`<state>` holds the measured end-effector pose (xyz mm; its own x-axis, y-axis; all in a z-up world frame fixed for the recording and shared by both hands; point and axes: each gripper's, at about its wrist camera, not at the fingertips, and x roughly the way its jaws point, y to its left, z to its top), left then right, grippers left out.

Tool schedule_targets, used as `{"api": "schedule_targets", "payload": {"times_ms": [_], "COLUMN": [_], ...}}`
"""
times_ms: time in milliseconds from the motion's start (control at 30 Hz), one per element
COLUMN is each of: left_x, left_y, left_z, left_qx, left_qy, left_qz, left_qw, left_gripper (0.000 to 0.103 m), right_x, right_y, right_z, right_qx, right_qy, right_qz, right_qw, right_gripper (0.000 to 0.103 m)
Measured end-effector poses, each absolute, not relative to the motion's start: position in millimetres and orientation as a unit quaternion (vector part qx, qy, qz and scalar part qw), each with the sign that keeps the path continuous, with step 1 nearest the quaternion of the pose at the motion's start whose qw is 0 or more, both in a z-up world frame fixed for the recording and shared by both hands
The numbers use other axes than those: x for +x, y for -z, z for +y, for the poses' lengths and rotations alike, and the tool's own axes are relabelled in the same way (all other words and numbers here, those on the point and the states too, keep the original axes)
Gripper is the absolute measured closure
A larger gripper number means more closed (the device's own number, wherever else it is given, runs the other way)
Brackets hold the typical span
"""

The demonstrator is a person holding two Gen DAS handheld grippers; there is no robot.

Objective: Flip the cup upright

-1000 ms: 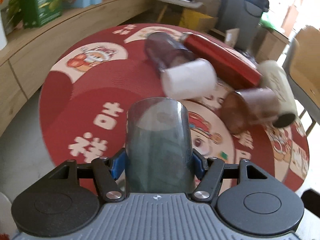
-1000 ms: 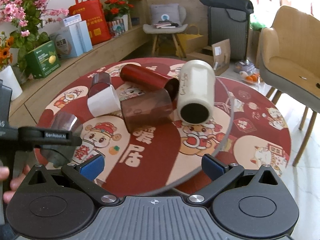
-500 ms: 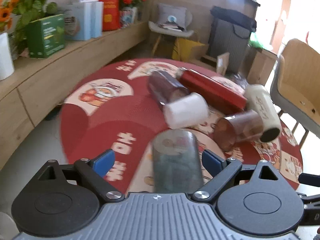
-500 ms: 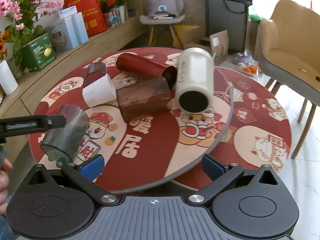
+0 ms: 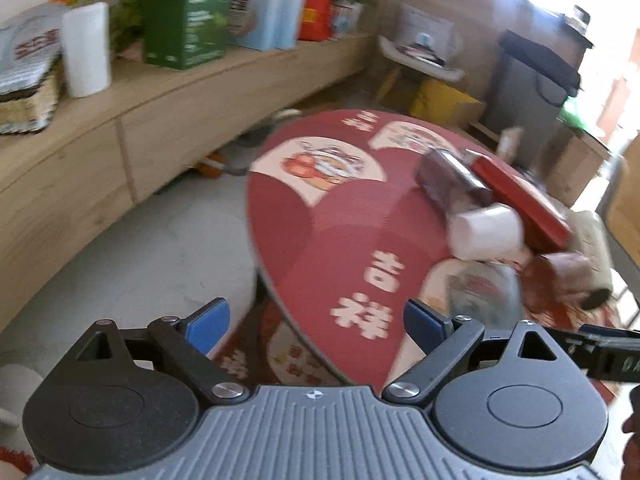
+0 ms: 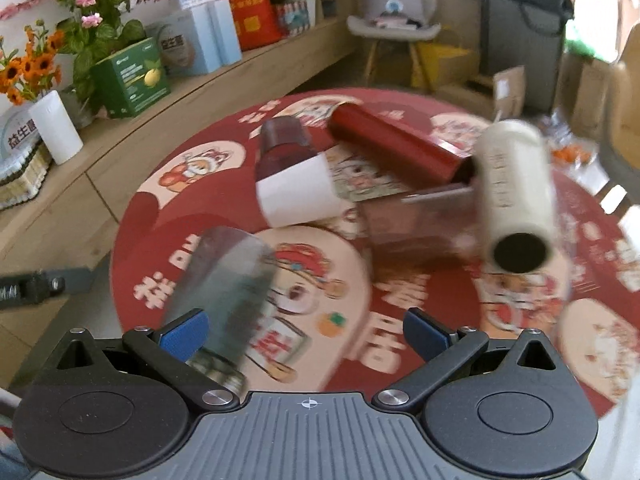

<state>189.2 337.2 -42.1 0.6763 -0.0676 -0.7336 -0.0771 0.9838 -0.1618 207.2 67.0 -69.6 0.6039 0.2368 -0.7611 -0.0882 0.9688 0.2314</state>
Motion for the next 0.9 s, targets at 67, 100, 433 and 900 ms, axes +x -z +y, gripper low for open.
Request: {"api": "schedule_targets", "payload": {"times_ms": [67,100,433,900], "left_x": [190,190,203,204], "left_y": [52,56,85,100], "left_z": [336,337,348,345], "left_qx": [-0.083,-0.084,-0.112,-0.119], "left_qy": [-0.031,-0.037,-0.019,0.006], "left_qz": [0.398,0.397,0.445,0.462], "left_qw": [0.913,0.913,0.888,0.879], "left_gripper": [0.008,0.008,0.008,0.008], "right_x": [218,223,272,249], "right_y": [70,70,87,67], "right_z": [79,86,119,105], "right_qx": [0.091,0.082,0.068,0.062], "right_qy": [-0.108,-0.113,-0.12,-0.136], "right_qz": [0.439,0.439,0.482,0.431], "right_qw": [0.887,0.887,0.865,0.89], "right_gripper": [0.0,0.0,0.008,0.031]}}
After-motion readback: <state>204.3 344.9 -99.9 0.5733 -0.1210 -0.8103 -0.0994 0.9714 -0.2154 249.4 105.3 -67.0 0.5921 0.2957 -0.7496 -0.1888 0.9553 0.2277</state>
